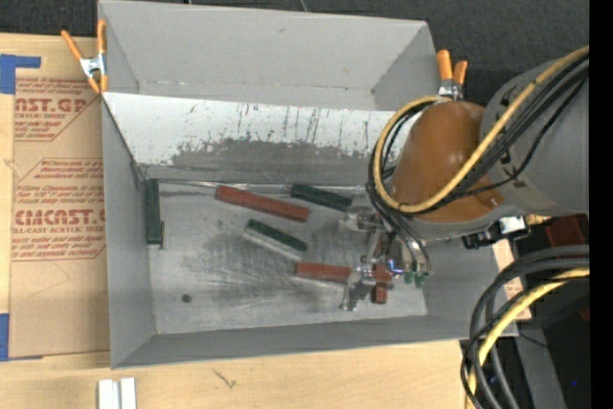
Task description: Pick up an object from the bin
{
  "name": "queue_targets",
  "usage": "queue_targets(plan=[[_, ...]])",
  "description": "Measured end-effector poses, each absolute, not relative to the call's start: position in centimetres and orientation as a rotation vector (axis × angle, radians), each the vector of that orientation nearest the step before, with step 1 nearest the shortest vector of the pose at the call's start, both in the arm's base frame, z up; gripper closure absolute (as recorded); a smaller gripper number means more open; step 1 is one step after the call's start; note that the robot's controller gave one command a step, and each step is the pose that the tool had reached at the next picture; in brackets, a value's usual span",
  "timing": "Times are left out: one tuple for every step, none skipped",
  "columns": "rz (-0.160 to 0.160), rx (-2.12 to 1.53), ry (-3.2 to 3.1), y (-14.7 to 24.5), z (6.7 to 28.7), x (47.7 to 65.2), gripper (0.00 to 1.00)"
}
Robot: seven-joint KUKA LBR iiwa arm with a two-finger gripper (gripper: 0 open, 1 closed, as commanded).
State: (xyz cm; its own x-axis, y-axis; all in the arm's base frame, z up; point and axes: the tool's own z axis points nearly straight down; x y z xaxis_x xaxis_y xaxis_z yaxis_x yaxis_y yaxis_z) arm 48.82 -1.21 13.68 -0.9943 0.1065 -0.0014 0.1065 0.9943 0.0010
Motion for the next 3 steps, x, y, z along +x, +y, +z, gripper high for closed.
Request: queue_targets(plan=[[0.001, 0.062, 3.135, -0.04, 7.56, 48.16, 0.0], [-0.001, 0.169, 3.141, 0.94, 7.14, 48.1, 1.0], [-0.001, 0.168, 3.141, 0.94, 7.14, 48.1, 1.0]])
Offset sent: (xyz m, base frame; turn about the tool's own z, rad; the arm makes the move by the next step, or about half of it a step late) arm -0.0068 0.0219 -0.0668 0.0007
